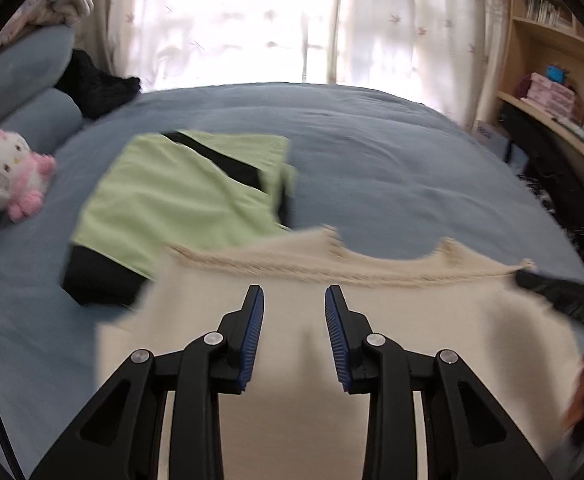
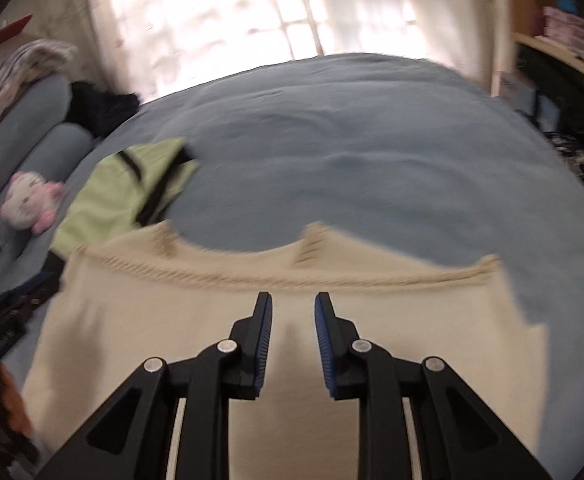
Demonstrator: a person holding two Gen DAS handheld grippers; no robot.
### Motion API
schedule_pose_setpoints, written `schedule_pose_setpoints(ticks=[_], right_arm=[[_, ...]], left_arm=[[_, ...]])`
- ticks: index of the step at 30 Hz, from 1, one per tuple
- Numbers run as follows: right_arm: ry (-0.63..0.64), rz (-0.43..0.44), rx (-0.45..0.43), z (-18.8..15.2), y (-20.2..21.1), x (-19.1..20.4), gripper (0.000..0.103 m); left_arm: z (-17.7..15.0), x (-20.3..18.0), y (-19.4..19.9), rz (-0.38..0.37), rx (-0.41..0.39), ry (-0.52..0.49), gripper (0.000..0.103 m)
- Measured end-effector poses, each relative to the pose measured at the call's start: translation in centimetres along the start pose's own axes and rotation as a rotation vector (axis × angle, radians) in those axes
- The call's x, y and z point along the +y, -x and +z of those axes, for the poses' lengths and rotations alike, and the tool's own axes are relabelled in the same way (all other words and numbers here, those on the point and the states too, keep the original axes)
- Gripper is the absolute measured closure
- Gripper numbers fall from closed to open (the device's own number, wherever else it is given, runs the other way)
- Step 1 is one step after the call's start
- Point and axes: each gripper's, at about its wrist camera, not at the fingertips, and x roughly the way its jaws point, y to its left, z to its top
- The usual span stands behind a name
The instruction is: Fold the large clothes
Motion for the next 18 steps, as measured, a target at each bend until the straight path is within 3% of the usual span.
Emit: schedule_pose_setpoints(ticks=[3,7,10,11,12,13,17,18], right_arm=[[0.043,0.041,0.036,-1.1,-1.8,2.8,0.081],[0.07,-0.015,0.069,-2.1,-3.8,2.6,0.082],[0.028,-0.005,0.035,-1.6,-3.8,-1.8,0.091],[0.024,-0.044,0.023,-1.4,-3.5,-3.2,0.091],[0.02,-0.149,0.02,-1.3,-3.5,-5.2,0.09],[0.001,-0.202,0.026,-1.1,-3.6,-7.3,0.09],[-0.182,-0.228,0.032,-1.1,-2.9,-15.8,0.091],[-0.236,-0.197,0.023,-1.3,-2.4,-17.7,0.096]], left_arm=[[-1.8,-2.6,-1.3,-0.013,0.075,-0.019,0.073],[-4.3,-3.9,-4.0,0.061,0.145,-0.09,0.071],[-4.1,-2.6,-4.0,0.09,0.104,-0.097,0.07],[-3.9,-1.8,-4.0,0.134,0.098,-0.105,0.07],[-3.6,-0.7,-4.2,0.166,0.098,-0.099,0.07],[-3.3,0.4,-4.4,0.173,0.104,-0.081,0.069],[-1.7,6.0,-5.2,0.268,0.101,0.029,0.068],[-1.4,7.3,-5.6,0.291,0.103,0.055,0.068]])
